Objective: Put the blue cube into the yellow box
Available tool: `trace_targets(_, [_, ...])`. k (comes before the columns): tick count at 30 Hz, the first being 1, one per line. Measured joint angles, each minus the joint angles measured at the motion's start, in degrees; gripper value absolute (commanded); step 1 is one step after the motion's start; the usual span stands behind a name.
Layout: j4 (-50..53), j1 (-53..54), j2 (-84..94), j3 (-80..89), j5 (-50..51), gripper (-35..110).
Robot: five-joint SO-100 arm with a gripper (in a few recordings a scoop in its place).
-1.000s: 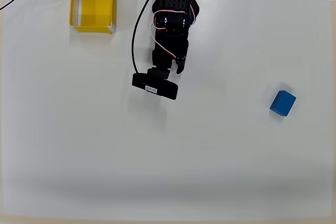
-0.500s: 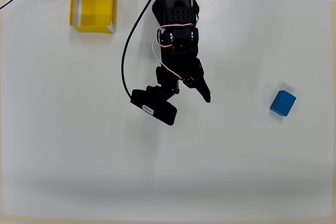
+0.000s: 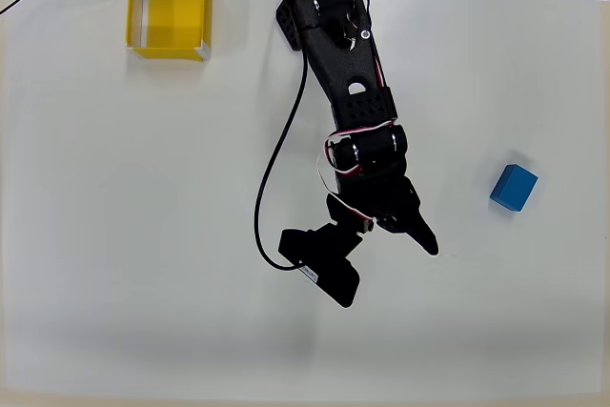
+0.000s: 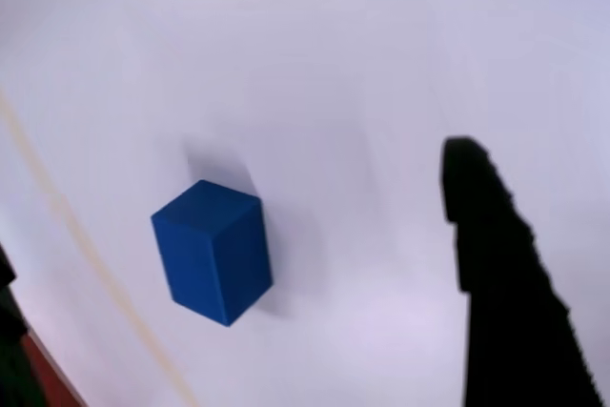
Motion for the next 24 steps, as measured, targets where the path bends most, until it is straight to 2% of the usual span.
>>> trace_targets(16, [11.9, -19.2, -32.0, -33.2, 16.6, 54])
trace_targets(24, [14.9, -25.3, -39.9, -41.2, 21.3, 54])
